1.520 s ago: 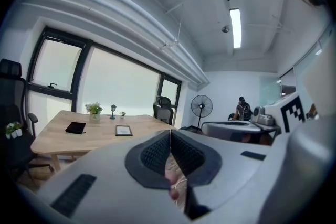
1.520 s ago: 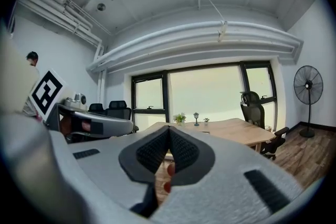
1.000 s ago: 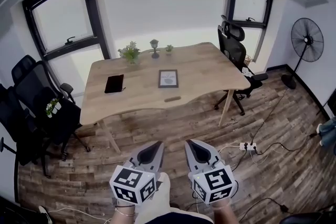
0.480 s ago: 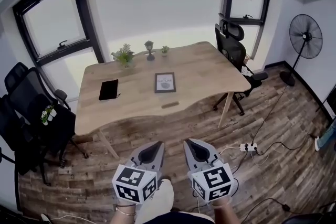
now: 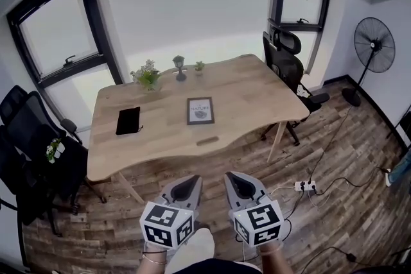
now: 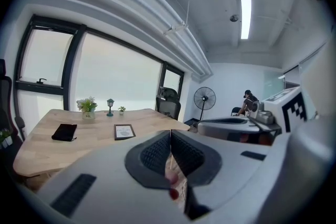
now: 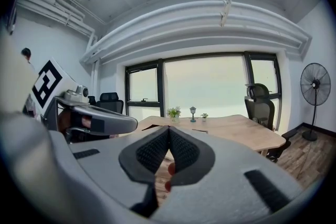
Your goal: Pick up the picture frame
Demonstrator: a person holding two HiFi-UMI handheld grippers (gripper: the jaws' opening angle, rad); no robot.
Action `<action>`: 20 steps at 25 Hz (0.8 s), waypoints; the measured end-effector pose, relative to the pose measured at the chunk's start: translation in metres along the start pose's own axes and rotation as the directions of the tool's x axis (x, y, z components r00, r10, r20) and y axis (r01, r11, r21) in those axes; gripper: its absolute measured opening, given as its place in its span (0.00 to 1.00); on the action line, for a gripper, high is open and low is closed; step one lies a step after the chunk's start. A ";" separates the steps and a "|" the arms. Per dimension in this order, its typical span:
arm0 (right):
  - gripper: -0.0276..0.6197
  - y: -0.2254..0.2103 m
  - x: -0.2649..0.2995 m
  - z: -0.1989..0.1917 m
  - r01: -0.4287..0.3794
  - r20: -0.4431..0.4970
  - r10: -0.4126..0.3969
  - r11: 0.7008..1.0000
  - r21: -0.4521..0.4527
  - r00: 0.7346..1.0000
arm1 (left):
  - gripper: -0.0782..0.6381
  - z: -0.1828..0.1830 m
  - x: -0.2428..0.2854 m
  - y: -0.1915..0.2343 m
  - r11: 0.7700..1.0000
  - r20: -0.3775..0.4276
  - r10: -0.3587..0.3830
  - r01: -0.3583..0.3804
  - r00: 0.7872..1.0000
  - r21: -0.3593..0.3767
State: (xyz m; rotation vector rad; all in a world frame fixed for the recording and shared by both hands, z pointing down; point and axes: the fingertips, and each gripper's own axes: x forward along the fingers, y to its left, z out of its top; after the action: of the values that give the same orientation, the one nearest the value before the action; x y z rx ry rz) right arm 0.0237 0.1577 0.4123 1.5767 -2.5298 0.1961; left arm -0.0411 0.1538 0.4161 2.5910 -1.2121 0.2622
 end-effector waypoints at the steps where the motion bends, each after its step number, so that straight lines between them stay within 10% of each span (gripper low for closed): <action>1: 0.04 -0.004 0.006 0.001 0.002 -0.001 -0.001 1.000 0.004 1.000 | 0.12 0.001 0.005 0.003 1.000 -0.006 -0.006 0.006 1.000 0.001; 20: 0.05 -0.022 0.110 0.014 0.007 -0.037 -0.006 0.999 0.040 0.999 | 0.12 0.020 0.068 0.089 0.998 -0.050 -0.065 0.065 0.997 -0.006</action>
State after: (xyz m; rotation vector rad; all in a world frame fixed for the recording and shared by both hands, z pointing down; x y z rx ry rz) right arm -0.0052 0.0484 0.4215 1.5804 -2.5078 0.2743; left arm -0.0663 0.0439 0.4306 2.5983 -1.1086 0.3091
